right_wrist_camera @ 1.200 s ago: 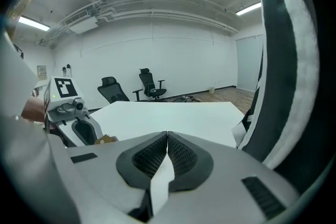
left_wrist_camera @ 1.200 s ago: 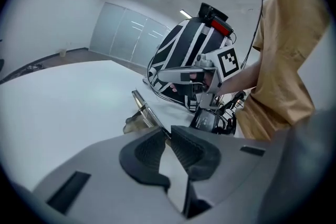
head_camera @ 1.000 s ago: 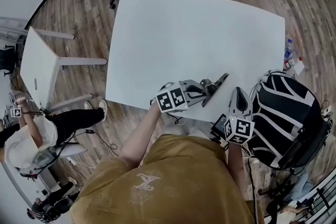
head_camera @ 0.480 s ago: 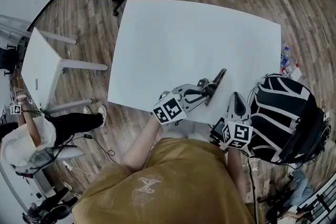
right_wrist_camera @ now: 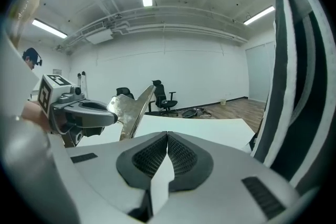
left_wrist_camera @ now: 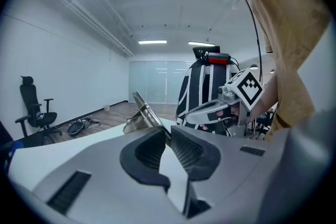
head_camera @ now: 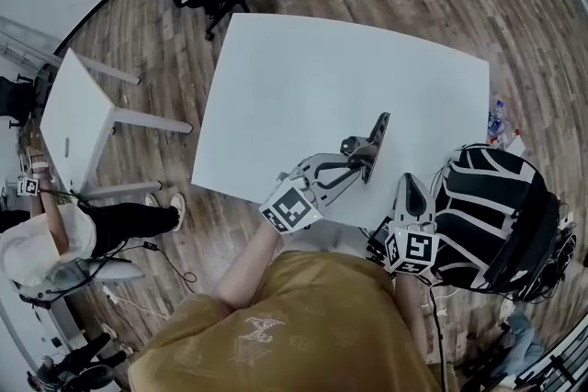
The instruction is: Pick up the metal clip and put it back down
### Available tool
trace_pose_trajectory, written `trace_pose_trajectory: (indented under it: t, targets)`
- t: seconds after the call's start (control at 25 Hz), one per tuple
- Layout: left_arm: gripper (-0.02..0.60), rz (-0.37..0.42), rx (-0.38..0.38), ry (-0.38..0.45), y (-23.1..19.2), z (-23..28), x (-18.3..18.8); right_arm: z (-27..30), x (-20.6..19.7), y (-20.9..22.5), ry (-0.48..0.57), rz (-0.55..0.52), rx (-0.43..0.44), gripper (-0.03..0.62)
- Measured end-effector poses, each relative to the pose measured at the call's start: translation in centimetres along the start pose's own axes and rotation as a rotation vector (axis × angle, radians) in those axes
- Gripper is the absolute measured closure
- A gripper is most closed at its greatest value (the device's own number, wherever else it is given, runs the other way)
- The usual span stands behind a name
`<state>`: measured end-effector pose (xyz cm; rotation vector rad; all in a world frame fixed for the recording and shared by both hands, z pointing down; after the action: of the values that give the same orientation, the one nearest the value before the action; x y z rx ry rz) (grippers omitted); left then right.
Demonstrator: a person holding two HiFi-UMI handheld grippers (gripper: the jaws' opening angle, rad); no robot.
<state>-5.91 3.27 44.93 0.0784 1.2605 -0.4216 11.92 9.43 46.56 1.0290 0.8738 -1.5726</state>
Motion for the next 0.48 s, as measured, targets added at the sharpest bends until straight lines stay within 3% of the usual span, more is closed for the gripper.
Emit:
trace_pose_trajectory:
  t: [0.24,0.48]
  targets:
    - [0.543,0.039,0.062,0.054,0.2,-1.2,1.5,0.0,1.5,0.0,0.036,-0.013,0.014,0.585]
    - [0.543,0.113,0.137,0.169,0.0,-2.4,4.1,0.1,2.5,-0.1,0.065,-0.032,0.025,0.585]
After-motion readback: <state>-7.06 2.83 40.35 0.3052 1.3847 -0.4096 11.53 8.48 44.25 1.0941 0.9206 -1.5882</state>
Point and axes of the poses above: the fingertips, and each gripper's own axes: z forward along the fingers, y to its right, x out of its top, the point moved 7 cm from there along -z, backward along the fingers, and after that the axes turned 9 degrees about -z, right-handed, at the moved point
